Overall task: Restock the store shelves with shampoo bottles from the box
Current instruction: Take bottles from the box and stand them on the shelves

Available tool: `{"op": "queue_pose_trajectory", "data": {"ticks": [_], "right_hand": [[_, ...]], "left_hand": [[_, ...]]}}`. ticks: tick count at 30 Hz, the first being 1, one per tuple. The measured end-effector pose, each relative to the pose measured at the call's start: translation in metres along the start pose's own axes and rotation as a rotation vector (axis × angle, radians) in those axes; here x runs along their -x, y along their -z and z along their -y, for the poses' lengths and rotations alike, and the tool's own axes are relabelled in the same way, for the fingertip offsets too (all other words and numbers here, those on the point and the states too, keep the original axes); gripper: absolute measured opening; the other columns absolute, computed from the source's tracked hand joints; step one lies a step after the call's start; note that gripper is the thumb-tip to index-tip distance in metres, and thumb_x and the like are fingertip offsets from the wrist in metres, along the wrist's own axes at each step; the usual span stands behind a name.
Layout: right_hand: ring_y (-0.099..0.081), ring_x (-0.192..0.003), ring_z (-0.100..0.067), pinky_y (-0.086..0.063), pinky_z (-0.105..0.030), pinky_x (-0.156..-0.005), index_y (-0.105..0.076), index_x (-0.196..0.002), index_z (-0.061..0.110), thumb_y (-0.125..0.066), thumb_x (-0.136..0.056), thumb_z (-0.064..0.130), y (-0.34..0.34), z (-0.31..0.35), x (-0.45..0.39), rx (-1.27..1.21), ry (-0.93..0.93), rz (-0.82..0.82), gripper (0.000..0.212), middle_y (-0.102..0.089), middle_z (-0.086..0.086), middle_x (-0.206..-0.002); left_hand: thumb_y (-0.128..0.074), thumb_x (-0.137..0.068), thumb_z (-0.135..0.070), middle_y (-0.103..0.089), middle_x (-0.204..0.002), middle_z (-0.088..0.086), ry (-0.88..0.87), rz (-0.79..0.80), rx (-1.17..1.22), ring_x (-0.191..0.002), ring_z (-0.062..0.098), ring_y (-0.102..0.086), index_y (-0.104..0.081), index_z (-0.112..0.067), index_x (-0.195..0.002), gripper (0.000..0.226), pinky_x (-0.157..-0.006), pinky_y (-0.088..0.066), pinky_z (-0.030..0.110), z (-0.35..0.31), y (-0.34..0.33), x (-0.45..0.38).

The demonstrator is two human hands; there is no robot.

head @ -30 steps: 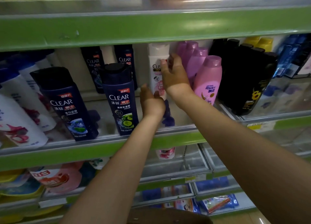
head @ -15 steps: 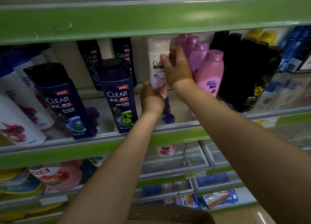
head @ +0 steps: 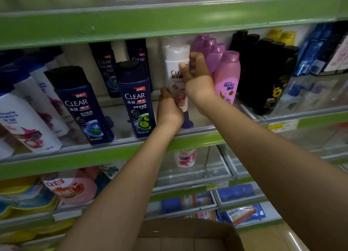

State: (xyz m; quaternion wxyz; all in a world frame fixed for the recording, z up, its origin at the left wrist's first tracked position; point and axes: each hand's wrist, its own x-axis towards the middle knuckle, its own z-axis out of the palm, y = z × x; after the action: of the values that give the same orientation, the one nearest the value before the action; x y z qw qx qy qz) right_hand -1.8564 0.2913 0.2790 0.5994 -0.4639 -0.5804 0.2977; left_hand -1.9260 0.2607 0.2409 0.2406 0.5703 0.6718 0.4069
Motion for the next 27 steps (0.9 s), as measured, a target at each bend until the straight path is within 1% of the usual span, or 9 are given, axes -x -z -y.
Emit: {"op": "queue_pose_trajectory", "data": {"ticks": [3, 6, 8, 10, 13, 17, 19, 25, 27], "right_hand": [[-0.054, -0.085, -0.012, -0.046, -0.021, -0.072, -0.047, -0.123, 0.007, -0.050, -0.099, 0.012, 0.005, 0.006, 0.010, 0.003, -0.011, 0.014, 0.025, -0.056, 0.006, -0.091], [-0.056, -0.088, -0.013, -0.048, -0.024, -0.078, -0.046, -0.124, 0.008, -0.050, -0.099, 0.012, 0.011, 0.012, 0.021, 0.019, -0.015, 0.032, 0.025, -0.057, 0.002, -0.095], [-0.057, -0.091, -0.016, -0.049, -0.027, -0.082, -0.045, -0.125, 0.007, -0.051, -0.099, 0.013, 0.014, 0.016, 0.028, 0.023, -0.009, 0.036, 0.027, -0.059, -0.001, -0.099], [-0.058, -0.095, -0.018, -0.050, -0.032, -0.088, -0.045, -0.125, 0.005, -0.052, -0.098, 0.014, 0.017, 0.020, 0.034, 0.035, -0.004, 0.041, 0.029, -0.059, -0.004, -0.103], [-0.060, -0.101, -0.020, -0.050, -0.034, -0.092, -0.044, -0.127, 0.005, -0.051, -0.099, 0.016, 0.021, 0.024, 0.042, 0.056, -0.009, 0.058, 0.031, -0.061, -0.007, -0.110], [-0.058, -0.109, -0.023, -0.048, -0.038, -0.098, -0.044, -0.129, 0.005, -0.053, -0.098, 0.018, 0.025, 0.027, 0.052, 0.057, -0.010, 0.058, 0.034, -0.061, -0.012, -0.119], [-0.058, -0.109, -0.022, -0.048, -0.037, -0.096, -0.044, -0.128, 0.006, -0.052, -0.099, 0.020, 0.028, 0.029, 0.057, 0.077, 0.004, 0.065, 0.033, -0.060, -0.010, -0.119], [-0.058, -0.098, -0.014, -0.052, -0.034, -0.088, -0.045, -0.125, 0.006, -0.051, -0.100, 0.022, 0.036, 0.034, 0.069, 0.111, 0.043, 0.081, 0.031, -0.059, -0.002, -0.112], [-0.058, -0.095, -0.011, -0.052, -0.029, -0.085, -0.044, -0.126, 0.006, -0.051, -0.100, 0.021, 0.038, 0.034, 0.071, 0.110, 0.052, 0.081, 0.031, -0.058, 0.000, -0.110]], "left_hand": [[-0.045, -0.084, 0.008, -0.052, -0.130, 0.017, -0.031, -0.001, -0.013, -0.116, 0.034, -0.053, -0.034, -0.007, -0.131, 0.051, -0.095, -0.046, 0.042, 0.001, 0.003, 0.007], [-0.045, -0.085, 0.006, -0.054, -0.127, 0.017, -0.057, 0.004, -0.013, -0.114, 0.034, -0.053, -0.036, -0.006, -0.128, 0.046, -0.096, -0.045, 0.041, 0.002, 0.008, 0.018], [-0.043, -0.086, 0.007, -0.054, -0.125, 0.017, -0.061, 0.006, -0.037, -0.114, 0.033, -0.053, -0.037, -0.005, -0.126, 0.043, -0.093, -0.045, 0.037, 0.002, 0.011, 0.026], [-0.043, -0.086, 0.008, -0.055, -0.123, 0.016, -0.070, 0.005, -0.050, -0.111, 0.032, -0.054, -0.039, -0.004, -0.124, 0.040, -0.090, -0.045, 0.037, 0.003, 0.013, 0.033], [-0.045, -0.086, 0.005, -0.057, -0.119, 0.016, -0.085, -0.005, -0.051, -0.106, 0.032, -0.056, -0.041, -0.005, -0.119, 0.035, -0.084, -0.047, 0.039, 0.004, 0.015, 0.040], [-0.048, -0.089, 0.001, -0.058, -0.116, 0.014, -0.120, 0.006, -0.055, -0.102, 0.030, -0.058, -0.042, -0.006, -0.118, 0.031, -0.077, -0.044, 0.033, 0.006, 0.019, 0.049], [-0.048, -0.089, 0.001, -0.058, -0.116, 0.013, -0.127, 0.014, -0.055, -0.102, 0.029, -0.058, -0.043, -0.007, -0.118, 0.030, -0.077, -0.044, 0.032, 0.007, 0.021, 0.053], [-0.048, -0.092, 0.000, -0.057, -0.119, 0.010, -0.121, 0.047, -0.024, -0.107, 0.025, -0.057, -0.043, -0.007, -0.120, 0.030, -0.078, -0.042, 0.028, 0.004, 0.026, 0.065], [-0.049, -0.092, -0.001, -0.058, -0.120, 0.010, -0.119, 0.059, -0.017, -0.108, 0.025, -0.057, -0.044, -0.008, -0.121, 0.030, -0.079, -0.042, 0.028, 0.004, 0.026, 0.067]]}}
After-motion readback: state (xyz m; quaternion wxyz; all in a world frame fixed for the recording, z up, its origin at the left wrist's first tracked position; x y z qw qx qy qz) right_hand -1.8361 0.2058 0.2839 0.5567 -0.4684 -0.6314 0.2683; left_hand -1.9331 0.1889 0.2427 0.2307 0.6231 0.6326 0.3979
